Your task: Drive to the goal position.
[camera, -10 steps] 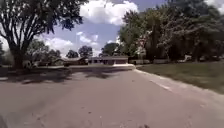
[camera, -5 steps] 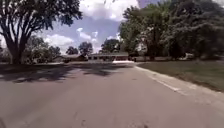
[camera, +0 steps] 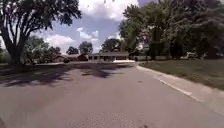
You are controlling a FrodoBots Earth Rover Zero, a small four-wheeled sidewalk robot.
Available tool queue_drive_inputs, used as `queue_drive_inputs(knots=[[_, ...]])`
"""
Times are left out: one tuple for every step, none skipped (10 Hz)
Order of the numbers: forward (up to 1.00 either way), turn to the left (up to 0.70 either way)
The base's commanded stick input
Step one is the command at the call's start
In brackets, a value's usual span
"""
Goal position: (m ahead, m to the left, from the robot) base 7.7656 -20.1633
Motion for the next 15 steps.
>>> queue_drive_inputs(knots=[[0.7,-0.35],[0.7,-0.35],[0.7,-0.28],[0.7,0.0],[0.7,0.0],[0.7,0.0],[0.7,0.0],[0.7,0.0],[0.7,0.0],[0.7,0.0],[0.7,0.0],[0.7,0.0],[0.7,0.0],[0.7,0.0],[0.7,0.0]])
